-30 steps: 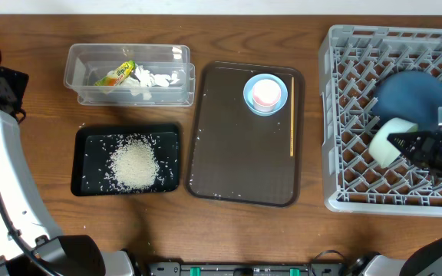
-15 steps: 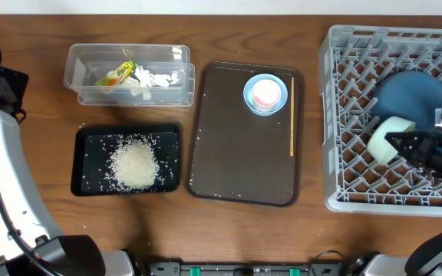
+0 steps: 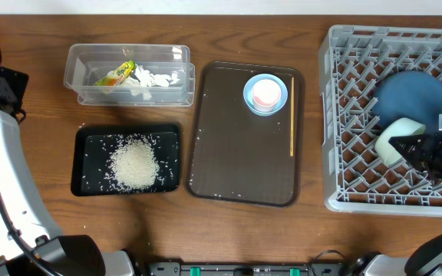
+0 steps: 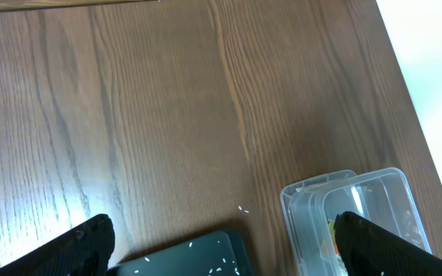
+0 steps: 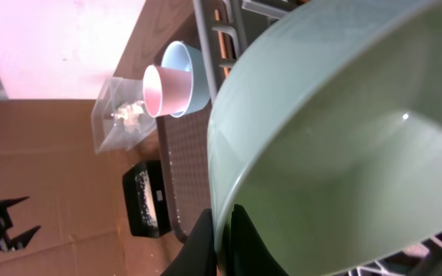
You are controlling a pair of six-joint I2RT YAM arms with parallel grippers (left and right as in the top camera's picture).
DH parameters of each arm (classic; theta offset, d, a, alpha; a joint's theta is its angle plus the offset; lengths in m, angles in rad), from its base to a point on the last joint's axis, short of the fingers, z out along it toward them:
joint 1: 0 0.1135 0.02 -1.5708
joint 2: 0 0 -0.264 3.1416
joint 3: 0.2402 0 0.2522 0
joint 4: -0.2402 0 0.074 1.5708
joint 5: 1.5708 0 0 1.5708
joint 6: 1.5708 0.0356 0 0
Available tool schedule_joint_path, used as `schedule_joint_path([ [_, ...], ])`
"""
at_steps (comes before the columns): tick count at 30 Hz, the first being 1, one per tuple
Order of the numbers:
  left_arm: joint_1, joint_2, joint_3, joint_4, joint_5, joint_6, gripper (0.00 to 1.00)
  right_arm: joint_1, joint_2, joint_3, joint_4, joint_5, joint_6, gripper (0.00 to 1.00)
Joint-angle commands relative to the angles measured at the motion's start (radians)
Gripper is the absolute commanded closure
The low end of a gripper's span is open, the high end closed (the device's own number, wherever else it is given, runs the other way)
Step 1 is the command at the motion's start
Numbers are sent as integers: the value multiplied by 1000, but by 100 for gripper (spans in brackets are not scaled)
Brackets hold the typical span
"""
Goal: Sort waste into correct bins and load items into the dishwasher rack
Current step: 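Carry the teal bowl right and set it in the dish rack, then reach the right gripper to the pink cup and grasp it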
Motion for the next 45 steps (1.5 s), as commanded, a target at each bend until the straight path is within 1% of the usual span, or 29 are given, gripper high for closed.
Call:
schedule_joint_path([
  [1,2,0,-3,0,-6,-1,7,-5,13,-14,-3,251,104,96],
  [7,2,0,-3,0,-6,-1,7,-5,-61,-9,-2,389,216,96],
  [14,2,0,-3,-1,-6,-1,7,-5,-195,-9,-3,466,315,96],
  [17,2,0,-3,0,-6,-1,7,-5,-239,-8,-16,470,322,94],
  [18,2,0,-3,0,-6,-1,7,-5,-251,-8,-22,471,322,91],
  [20,2,0,-3,0,-6,-1,7,-5,-269,-9,-30,471,322,73],
  [21,2,0,-3,0,-6,-1,7,-5,-273,-8,-31,471,322,72],
  [24,2,0,-3,0,-6,-1,7,-5,-276,-9,-47,470,322,73],
  [28,2,0,-3,-1,-6,-1,7,-4,-283,-9,-77,465,322,79],
  [34,2,0,-3,-1,-6,-1,7,24,-350,-8,-67,445,322,79],
  [36,2,0,-3,-1,-6,-1,7,57,-391,-8,-40,387,322,77],
  [38,2,0,-3,0,-6,-1,7,107,-428,-8,4,312,323,72],
  [40,2,0,-3,0,-6,-1,7,188,-459,-2,70,279,380,62],
  [42,2,0,-3,0,-6,-1,7,296,-471,22,136,307,443,54],
  [45,2,0,-3,0,-6,-1,7,495,-451,103,188,446,544,52],
])
